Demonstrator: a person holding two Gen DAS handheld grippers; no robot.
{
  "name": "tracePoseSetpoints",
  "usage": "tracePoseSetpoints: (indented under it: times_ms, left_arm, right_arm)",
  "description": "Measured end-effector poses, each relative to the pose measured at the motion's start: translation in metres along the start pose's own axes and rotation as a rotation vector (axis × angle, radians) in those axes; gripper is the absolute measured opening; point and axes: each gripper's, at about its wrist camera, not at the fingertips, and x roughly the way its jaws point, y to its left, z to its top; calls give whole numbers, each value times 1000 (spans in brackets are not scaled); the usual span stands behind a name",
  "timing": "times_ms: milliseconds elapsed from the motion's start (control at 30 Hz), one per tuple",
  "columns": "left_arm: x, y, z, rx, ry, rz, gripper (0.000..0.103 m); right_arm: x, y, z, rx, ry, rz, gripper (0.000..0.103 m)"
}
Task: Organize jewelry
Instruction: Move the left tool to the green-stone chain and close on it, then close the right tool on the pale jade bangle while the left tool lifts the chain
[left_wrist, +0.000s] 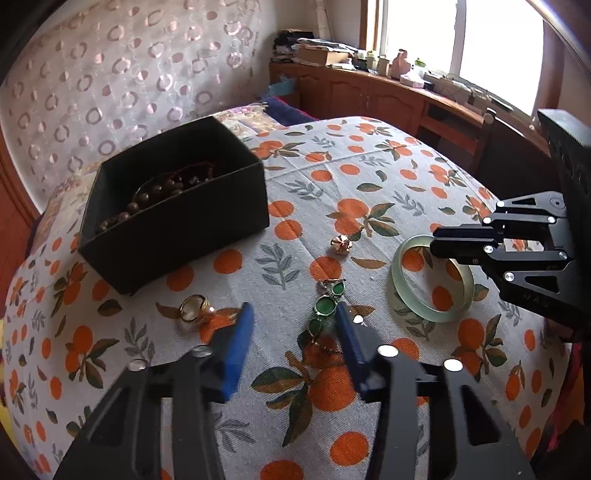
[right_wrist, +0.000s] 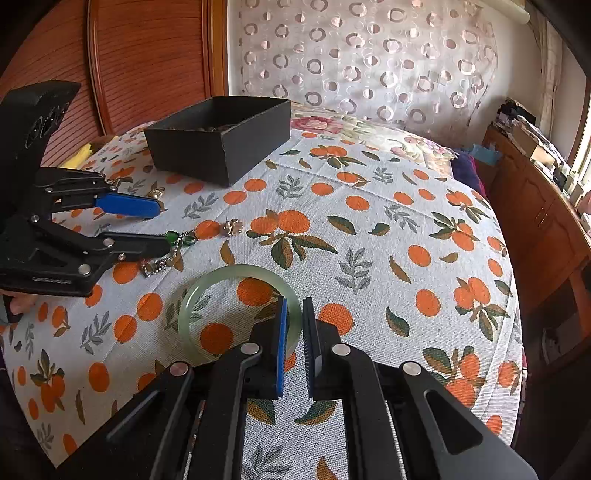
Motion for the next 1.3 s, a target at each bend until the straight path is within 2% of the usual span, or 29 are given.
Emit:
tracePoseSetpoints:
  times_ms: [233, 433, 667, 1300]
  left_arm:
    - [4, -14, 4, 42, -9, 8, 12]
    - [-5, -8, 0, 1, -29, 23, 11]
    - [-34, 1, -6, -77, -89, -5, 11]
    - [-89, 1, -9, -92, -207, 16, 11]
  right_arm:
    - [0, 1, 0, 1, 0, 1, 10]
    - [0, 1, 0, 1, 0, 0, 10]
    - [0, 1, 0, 1, 0, 0, 10]
    - [0, 0, -1, -1, -1, -2, 10]
